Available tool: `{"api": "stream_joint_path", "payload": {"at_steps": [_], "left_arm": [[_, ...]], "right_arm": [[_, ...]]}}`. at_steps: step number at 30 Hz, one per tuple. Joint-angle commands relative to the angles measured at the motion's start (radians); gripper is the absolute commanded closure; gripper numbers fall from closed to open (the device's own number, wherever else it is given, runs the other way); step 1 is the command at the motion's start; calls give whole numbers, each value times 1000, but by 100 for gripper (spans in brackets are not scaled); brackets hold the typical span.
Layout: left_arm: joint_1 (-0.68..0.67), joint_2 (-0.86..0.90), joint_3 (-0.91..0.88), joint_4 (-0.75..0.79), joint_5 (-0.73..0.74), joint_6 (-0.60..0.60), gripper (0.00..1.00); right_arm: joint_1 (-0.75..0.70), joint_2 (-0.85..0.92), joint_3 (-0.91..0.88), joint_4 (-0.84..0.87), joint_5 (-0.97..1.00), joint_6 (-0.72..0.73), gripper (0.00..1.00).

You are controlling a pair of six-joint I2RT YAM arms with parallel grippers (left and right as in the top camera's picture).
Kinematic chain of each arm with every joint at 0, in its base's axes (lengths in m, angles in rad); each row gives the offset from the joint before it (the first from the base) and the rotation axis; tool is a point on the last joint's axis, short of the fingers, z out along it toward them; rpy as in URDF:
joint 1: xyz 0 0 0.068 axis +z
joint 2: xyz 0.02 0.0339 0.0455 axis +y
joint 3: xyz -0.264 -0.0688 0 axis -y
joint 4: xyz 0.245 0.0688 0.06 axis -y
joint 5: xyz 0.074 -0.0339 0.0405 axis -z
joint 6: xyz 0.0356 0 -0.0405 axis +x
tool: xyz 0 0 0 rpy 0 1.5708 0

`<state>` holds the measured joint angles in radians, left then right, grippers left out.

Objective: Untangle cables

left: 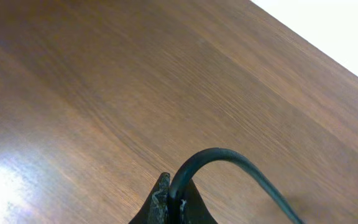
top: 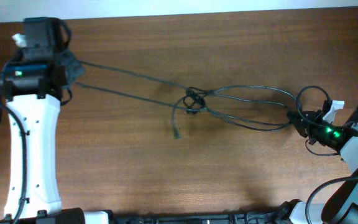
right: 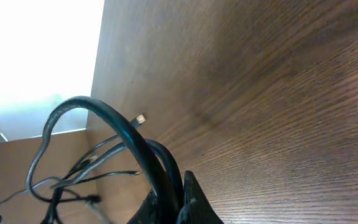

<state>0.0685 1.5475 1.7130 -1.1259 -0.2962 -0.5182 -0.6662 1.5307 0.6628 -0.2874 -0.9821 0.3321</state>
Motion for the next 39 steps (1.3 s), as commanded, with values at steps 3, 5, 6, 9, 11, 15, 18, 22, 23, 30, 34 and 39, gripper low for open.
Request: {"api": "stream_joint_path", "payload": {"at_steps": [3,5,6,9,11,15,18,22,23,30,34,39], "left_arm": [[107,-2,21,7,-92,-31,100],[124,-2,21,14,-93,-30,100],[136,-1,21,25,-94,-23,100],[178,3,21,60,-96,12,100],[214,5,21,68,-93,12,100],[262,10,21,69,-92,12,100],[266,10,21,69,-85,12,100],[266,16,21,69,-34,12,100],[266,19,21,67,19,12,100],[266,34,21,54,256,11,100],[265,36,20,-17,337,11,100],[211,40,19,-34,506,11,100]], "right_arm": [[-23,0,0,10,78,-22,96],[-23,0,0,10,93,-22,96],[-23,0,0,10,113,-22,96],[-23,0,0,-2,163,-22,96],[-23,0,0,-16,196,-23,96],[-23,0,0,-29,235,-26,96],[-21,0,0,-34,235,-26,96],[-21,0,0,-37,235,-26,96],[-21,0,0,-40,235,-26,95],[66,0,13,-83,232,-56,30],[154,0,64,-117,227,-55,29],[377,0,86,-140,180,-55,29]]}}
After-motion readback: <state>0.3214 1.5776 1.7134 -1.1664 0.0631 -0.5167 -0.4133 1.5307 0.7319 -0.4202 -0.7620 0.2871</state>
